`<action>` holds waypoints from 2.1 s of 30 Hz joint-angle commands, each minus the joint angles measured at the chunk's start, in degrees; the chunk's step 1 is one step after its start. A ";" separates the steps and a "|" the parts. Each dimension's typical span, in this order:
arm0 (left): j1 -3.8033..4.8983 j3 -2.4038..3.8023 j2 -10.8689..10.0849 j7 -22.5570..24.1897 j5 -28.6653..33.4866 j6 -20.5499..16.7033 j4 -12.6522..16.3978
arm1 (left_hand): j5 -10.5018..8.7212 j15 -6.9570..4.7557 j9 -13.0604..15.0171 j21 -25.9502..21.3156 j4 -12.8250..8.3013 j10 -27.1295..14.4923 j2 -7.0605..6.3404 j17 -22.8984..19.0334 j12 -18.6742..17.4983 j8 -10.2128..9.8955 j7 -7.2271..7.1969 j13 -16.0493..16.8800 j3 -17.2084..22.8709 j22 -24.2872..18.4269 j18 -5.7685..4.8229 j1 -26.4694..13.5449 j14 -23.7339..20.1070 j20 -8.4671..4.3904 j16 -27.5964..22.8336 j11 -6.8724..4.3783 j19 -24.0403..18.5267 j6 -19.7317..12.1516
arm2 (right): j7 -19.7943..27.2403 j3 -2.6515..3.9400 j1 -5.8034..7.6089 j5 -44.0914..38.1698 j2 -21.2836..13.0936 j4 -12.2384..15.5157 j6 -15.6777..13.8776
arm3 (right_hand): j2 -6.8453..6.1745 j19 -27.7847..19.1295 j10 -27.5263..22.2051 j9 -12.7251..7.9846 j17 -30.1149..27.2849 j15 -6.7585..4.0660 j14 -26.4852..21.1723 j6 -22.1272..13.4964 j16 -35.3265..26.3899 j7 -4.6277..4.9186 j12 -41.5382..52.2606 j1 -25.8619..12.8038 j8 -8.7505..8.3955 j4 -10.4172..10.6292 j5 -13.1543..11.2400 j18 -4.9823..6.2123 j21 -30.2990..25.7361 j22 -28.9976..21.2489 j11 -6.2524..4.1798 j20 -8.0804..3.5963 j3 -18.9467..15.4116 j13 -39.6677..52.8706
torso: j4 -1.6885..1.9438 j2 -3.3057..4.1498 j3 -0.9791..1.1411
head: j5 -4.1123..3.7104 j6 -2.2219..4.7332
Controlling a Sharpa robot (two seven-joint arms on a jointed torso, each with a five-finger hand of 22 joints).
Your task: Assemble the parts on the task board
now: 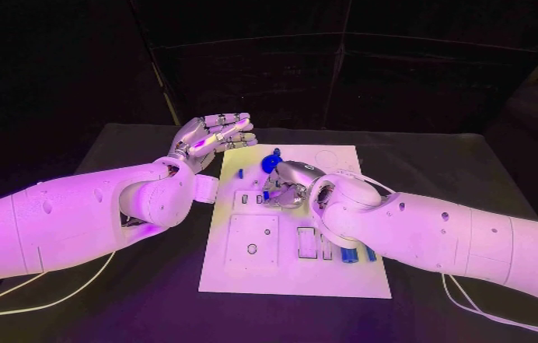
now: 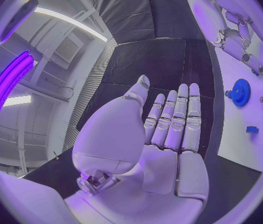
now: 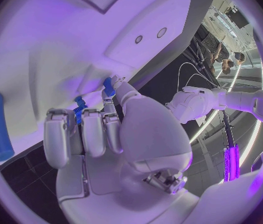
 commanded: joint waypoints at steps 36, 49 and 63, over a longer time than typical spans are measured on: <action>0.14 0.06 -0.02 0.17 0.21 0.69 0.07 | -0.01 0.10 -0.06 -0.39 -0.35 -0.17 0.61 -0.08 -0.26 -0.32 2.47 -0.06 -0.02 -0.07 0.10 -0.07 -0.02 0.08 -0.20 0.27 0.14 0.20 | -2.55 -0.01 -0.14 -3.44 1.02 -1.53 4.85 | -1.53 2.12 4.88 -0.10 1.72 0.08 3.32 -0.63 0.24 0.77 -0.87 -1.49 -1.23 0.18 0.04 -0.51 0.16 7.05 0.35 -0.01 0.23 13.39 | -0.01 -0.04 -0.02 | 0.07 -0.57; 0.14 0.06 -0.04 0.18 0.21 0.68 0.01 | -0.01 0.10 -0.06 -0.39 -0.35 -0.17 0.61 -0.08 -0.26 -0.32 2.47 -0.06 -0.02 -0.07 0.10 -0.07 -0.02 0.08 -0.20 0.27 0.14 0.20 | -2.89 -0.01 -0.16 -3.44 0.99 -1.58 5.49 | -1.94 2.08 4.70 -0.14 1.72 0.23 3.32 -1.16 0.24 0.98 -1.12 -1.62 -1.70 0.08 0.00 -0.49 0.12 6.97 0.54 0.12 0.28 13.16 | -0.03 -0.04 0.00 | 0.09 -0.76; 0.14 0.06 -0.03 0.20 0.21 0.63 -0.06 | -0.01 0.10 -0.06 -0.39 -0.35 -0.17 0.61 -0.08 -0.26 -0.32 2.47 -0.06 -0.02 -0.07 0.10 -0.07 -0.02 0.08 -0.20 0.27 0.14 0.20 | -3.86 -0.01 -0.17 -3.45 0.87 -1.42 5.80 | -3.21 2.04 4.39 -0.04 1.74 0.49 3.33 -1.63 0.25 1.20 -1.54 -2.95 -2.27 0.60 -0.89 -0.48 0.07 6.91 0.80 0.40 -0.61 12.78 | -0.02 -0.07 0.00 | -0.05 -0.92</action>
